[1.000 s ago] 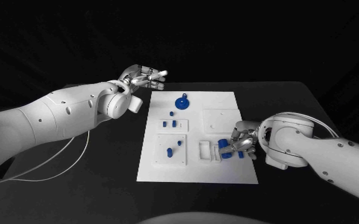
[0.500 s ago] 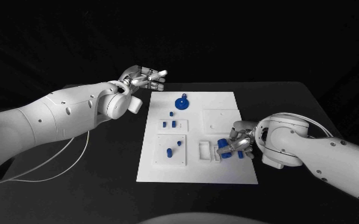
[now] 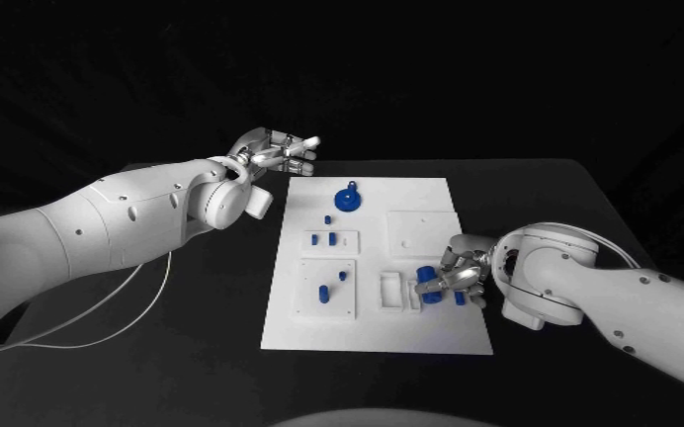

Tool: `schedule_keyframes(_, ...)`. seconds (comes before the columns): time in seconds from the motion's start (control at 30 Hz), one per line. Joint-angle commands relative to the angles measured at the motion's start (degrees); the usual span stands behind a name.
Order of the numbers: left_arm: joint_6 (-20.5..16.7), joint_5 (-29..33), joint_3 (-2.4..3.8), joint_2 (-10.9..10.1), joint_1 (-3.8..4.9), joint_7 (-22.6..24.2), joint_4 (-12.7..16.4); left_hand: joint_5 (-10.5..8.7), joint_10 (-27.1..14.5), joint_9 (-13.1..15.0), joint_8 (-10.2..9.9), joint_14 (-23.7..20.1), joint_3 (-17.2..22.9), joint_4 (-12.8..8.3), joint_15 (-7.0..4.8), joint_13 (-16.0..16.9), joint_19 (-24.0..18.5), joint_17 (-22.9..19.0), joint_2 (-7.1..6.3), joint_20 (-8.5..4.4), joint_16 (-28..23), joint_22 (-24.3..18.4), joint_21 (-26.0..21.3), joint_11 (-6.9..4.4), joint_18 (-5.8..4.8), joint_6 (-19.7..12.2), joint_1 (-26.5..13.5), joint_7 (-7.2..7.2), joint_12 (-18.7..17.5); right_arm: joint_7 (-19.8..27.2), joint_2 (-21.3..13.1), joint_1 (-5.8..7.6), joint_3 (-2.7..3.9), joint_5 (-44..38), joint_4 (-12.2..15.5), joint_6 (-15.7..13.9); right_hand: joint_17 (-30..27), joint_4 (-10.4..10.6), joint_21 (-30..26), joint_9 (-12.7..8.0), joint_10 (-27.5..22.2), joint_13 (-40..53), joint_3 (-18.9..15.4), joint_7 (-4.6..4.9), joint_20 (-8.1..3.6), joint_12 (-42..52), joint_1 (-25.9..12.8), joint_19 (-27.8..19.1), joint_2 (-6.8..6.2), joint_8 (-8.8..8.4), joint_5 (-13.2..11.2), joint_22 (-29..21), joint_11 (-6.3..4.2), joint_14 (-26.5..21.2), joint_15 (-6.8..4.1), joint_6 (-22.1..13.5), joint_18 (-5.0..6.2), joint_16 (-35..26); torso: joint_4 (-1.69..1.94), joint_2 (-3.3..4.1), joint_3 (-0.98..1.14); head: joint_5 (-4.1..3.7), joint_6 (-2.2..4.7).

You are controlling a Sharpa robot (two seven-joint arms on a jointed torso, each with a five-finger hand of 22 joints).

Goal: Assemble the parts on the task board

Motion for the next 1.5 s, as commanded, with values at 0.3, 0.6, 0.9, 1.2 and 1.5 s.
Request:
schedule_keyframes(0.3,1.4,-0.1,0.03,0.1,-0.03,-0.5,0.0,0.17,-1.1,0.1,-0.1,-0.5,0.0,2.2,0.13,0.1,-0.1,-0.1,-1.09,0.34,-0.1,-0.3,0.2,0.25,-0.34,-1.2,0.2,0.3,0.0,-4.6,-1.7,1.56,-0.38,14.2,0.8,-5.2,0.0,-15.6,0.4,-17.6,0.2,-0.5,11.1,-0.45,-0.06,0.1,2.2,2.2,3.69,0.09,5.1,0.9,-0.5,0.4,-0.19,0.5,-0.79,0.4,0.06,0.0,-0.1,-0.02,-0.06)
schedule_keyframes(0.6,1.4,-0.4,0.03,0.1,-0.03,-0.8,-0.3,0.2,-1.2,0.1,-0.1,-0.5,0.0,2.4,0.13,0.1,-0.1,-0.1,-1.01,0.33,-0.1,-0.4,0.2,0.28,-0.35,-1.1,0.3,0.32,0.0,-4.7,-2.6,3.0,0.11,16.3,2.0,-6.0,-0.2,-16.2,0.6,-17.5,0.1,-1.2,10.8,-0.52,-0.11,-0.6,1.6,2.3,3.55,0.09,7.7,1.3,-0.57,0.4,-0.24,0.9,-0.83,0.2,0.05,-0.02,-0.08,0.19,-0.34)
schedule_keyframes(0.9,1.4,-0.7,0.02,0.2,-0.03,-1.1,-0.5,0.17,-1.1,0.1,-0.1,-0.5,0.0,2.5,0.13,0.1,-0.1,-0.1,-0.97,0.33,-0.1,-0.4,0.2,0.27,-0.35,-1.1,0.3,0.29,0.0,-4.7,-2.4,3.44,0.19,17.8,2.5,-5.0,-0.3,-16.9,0.4,-18.0,0.0,-1.4,9.3,-0.54,-0.09,-0.5,1.7,2.2,3.77,0.08,8.9,1.8,-0.56,0.4,-0.23,1.0,-0.84,0.3,0.04,0.0,-0.1,0.21,-0.41)
schedule_keyframes(1.2,1.4,-0.8,0.02,0.3,-0.03,-1.3,-0.6,0.2,-1.1,0.1,-0.1,-0.5,0.0,2.4,0.11,0.1,-0.1,-0.1,-0.95,0.32,-0.1,-0.5,0.3,0.26,-0.37,-1.0,0.3,0.28,0.0,-4.8,-1.4,3.5,-0.57,17.1,3.6,-3.7,-0.2,-17.3,0.2,-18.9,-0.1,-1.4,7.1,-0.58,-0.09,-0.4,1.5,2.3,4.28,0.05,10.3,2.2,-0.55,0.3,-0.21,1.1,-0.88,0.3,0.05,0.0,-0.17,0.16,-0.53)
schedule_keyframes(1.5,1.4,-0.8,0.01,0.4,-0.03,-1.5,-0.5,0.36,-1.1,0.1,-0.1,-0.5,0.1,1.6,0.11,0.1,-0.1,0.0,-0.62,0.31,-0.1,-0.6,0.3,0.26,-0.35,-1.1,0.2,0.3,0.0,-4.8,0.7,3.51,-2.41,14.3,3.5,-2.6,-0.3,-17.2,0.0,-19.2,-0.2,-1.6,6.5,-0.6,-0.09,-0.6,1.6,2.3,4.47,0.08,10.4,2.3,-0.57,0.3,-0.22,1.2,-0.88,0.2,0.12,0.06,-0.08,0.25,-0.7)
